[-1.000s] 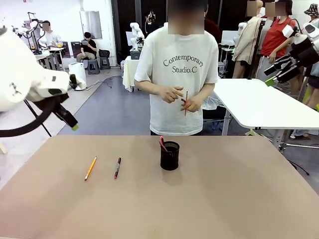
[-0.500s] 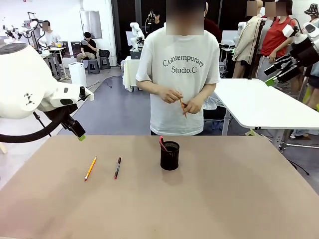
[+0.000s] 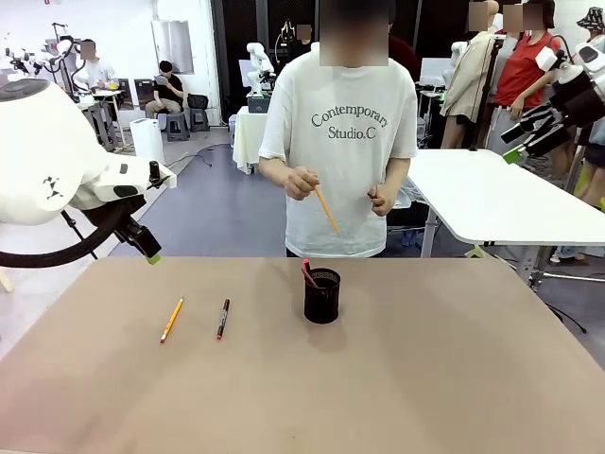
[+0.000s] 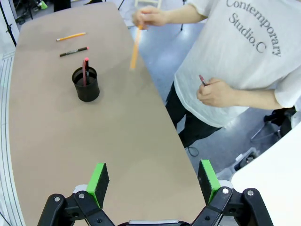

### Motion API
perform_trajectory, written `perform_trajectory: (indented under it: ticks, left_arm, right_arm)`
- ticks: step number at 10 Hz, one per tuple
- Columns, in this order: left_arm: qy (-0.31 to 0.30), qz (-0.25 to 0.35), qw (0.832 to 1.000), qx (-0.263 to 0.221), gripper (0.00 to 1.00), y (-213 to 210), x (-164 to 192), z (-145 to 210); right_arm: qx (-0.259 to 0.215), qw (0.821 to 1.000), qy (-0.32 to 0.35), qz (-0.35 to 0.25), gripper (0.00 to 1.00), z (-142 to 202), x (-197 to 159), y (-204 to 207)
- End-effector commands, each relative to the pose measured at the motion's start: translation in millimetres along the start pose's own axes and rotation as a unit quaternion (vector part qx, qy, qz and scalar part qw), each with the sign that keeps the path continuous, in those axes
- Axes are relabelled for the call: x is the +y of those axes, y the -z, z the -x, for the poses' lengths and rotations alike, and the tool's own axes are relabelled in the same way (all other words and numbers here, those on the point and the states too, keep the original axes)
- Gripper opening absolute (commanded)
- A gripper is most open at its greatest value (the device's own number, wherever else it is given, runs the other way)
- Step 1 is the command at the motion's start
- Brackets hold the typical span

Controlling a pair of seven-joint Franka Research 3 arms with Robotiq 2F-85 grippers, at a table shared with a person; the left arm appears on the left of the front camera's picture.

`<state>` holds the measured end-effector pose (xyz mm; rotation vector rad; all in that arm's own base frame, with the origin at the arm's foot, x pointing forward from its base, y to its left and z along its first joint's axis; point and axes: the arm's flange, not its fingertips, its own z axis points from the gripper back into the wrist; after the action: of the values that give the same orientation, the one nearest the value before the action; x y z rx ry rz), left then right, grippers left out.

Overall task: Place the pens into the pen holder.
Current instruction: Pick up a writing instrument from the table and place it into the Pen holder.

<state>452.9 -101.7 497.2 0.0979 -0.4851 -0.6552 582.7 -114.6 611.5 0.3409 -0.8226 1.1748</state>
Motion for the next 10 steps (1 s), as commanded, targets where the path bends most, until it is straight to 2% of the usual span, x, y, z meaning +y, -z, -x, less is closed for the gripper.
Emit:
perform_trajectory:
  ticks: [1,4,7,8,10]
  left_arm:
    - [-0.074,-0.063,0.995,0.012,1.00,20.1,-12.4,-22.9]
    - [-0.174,-0.090,0.978,0.070,1.00,70.6,0.7,-33.5]
    - [-0.196,-0.023,0.973,0.118,1.00,119.3,16.1,-38.3]
    - [-0.198,-0.021,0.971,0.132,1.00,133.8,19.6,-39.7]
    - [-0.196,-0.004,0.972,0.130,1.00,161.4,19.4,-41.3]
  right_arm:
    - [0.007,1.000,-0.006,0.004,1.00,-0.7,0.3,-1.2]
    - [0.007,1.000,-0.006,0.004,1.00,-0.7,0.3,-1.2]
    - [0.007,1.000,-0.006,0.004,1.00,-0.7,0.3,-1.2]
    - [0.007,1.000,-0.006,0.004,1.00,-0.7,0.3,-1.2]
    - [0.007,1.000,-0.006,0.004,1.00,-0.7,0.3,-1.2]
